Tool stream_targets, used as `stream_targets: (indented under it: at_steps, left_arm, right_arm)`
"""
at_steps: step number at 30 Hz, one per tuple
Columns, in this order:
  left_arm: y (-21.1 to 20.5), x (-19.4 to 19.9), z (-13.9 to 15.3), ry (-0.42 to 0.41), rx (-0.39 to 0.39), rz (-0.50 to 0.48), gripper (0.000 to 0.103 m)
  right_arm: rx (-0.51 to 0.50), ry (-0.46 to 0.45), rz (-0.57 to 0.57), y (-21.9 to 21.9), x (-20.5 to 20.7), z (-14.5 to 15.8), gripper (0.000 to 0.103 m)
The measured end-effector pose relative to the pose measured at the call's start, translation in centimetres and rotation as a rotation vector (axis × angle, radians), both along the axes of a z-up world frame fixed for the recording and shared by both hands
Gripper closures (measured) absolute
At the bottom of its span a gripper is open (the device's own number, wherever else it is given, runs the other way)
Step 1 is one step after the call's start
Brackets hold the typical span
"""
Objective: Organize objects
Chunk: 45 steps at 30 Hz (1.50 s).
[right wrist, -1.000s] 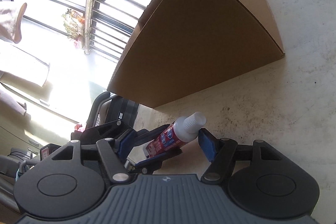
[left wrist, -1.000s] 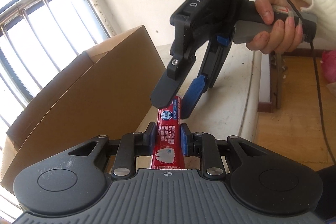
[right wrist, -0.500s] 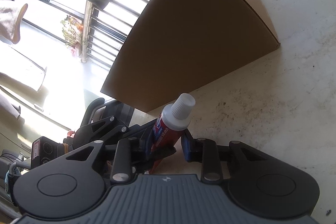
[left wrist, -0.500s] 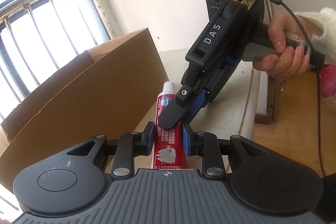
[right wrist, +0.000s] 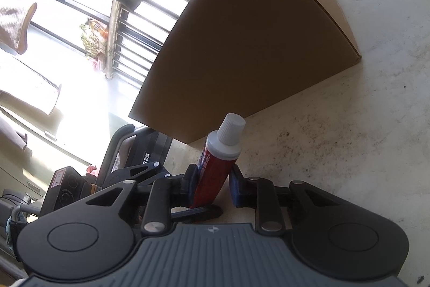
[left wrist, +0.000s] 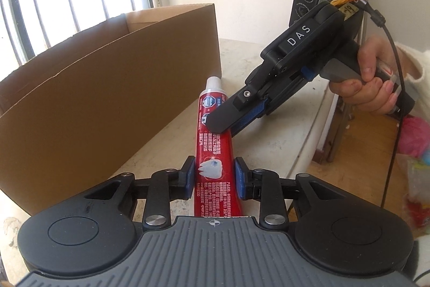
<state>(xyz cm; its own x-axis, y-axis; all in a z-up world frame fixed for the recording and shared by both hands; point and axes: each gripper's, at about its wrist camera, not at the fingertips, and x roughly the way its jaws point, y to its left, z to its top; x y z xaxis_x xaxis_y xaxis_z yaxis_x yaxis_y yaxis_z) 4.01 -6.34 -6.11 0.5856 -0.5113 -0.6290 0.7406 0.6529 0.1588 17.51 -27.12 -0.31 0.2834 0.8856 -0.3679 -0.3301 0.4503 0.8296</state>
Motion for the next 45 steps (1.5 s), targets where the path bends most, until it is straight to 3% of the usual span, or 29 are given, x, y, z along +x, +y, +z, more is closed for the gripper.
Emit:
stream_targets:
  at_steps: [3,9,14,17,19,21,23,27,30,33,35,37,39,44,45]
  left_arm:
    - [-0.8,-1.2,0.6,-0.094,0.093,-0.036,0.076]
    - [-1.3,-3.8,3.9,-0.245,0.23,-0.105,0.076]
    - [-1.3,-4.4,8.6,-0.417,0.325,-0.155,0.075]
    - [-1.3,-3.0,11.4,-0.525,0.343,-0.169,0.075]
    - [-1.4,-1.3,12.9,-0.533,0.338,-0.164,0.075]
    - [-1.9,1.3,13.6,-0.542,0.382,-0.166,0.075]
    - [-2.1,4.0,13.6,-0.488,0.401,-0.144,0.075]
    - [-1.9,9.3,12.4,-0.392,0.474,-0.202,0.075]
    - [-1.6,12.4,11.3,-0.309,0.52,-0.23,0.075]
    - [-1.2,15.5,10.6,-0.167,0.502,-0.237,0.075]
    - [-1.0,17.1,10.0,-0.087,0.489,-0.233,0.075]
    - [-0.9,18.3,9.1,-0.033,0.485,-0.225,0.075]
    - [-1.2,19.0,7.8,-0.044,0.542,-0.217,0.075]
    - [-1.1,21.1,5.0,0.09,0.606,-0.213,0.074]
    - [-1.1,21.2,4.5,0.076,0.627,-0.209,0.075]
  right_arm:
    - [0.037,0.012,-0.004,0.0,-0.3,-0.1,0.075]
    - [0.087,-0.094,0.031,0.2,-2.5,2.4,0.075]
    - [0.113,-0.236,0.03,0.6,-3.4,7.8,0.075]
    - [0.152,-0.301,0.021,0.6,-2.3,11.3,0.075]
    - [0.173,-0.309,0.004,0.4,-1.1,13.1,0.075]
    - [0.149,-0.297,-0.022,1.0,0.7,14.6,0.075]
    - [0.108,-0.274,-0.046,2.0,2.9,15.3,0.075]
    - [0.028,-0.168,-0.075,3.6,6.8,14.1,0.075]
    - [0.017,-0.059,-0.082,4.4,9.7,11.9,0.076]
    - [0.033,0.142,-0.079,5.0,12.9,9.0,0.076]
    - [0.015,0.219,-0.073,5.6,14.3,7.8,0.076]
    - [-0.032,0.274,-0.074,6.2,15.4,6.9,0.076]
    - [-0.09,0.341,-0.09,7.0,16.2,6.3,0.074]
    - [-0.143,0.327,-0.094,8.2,17.4,6.5,0.073]
    - [-0.177,0.306,-0.093,8.4,17.7,6.9,0.073]
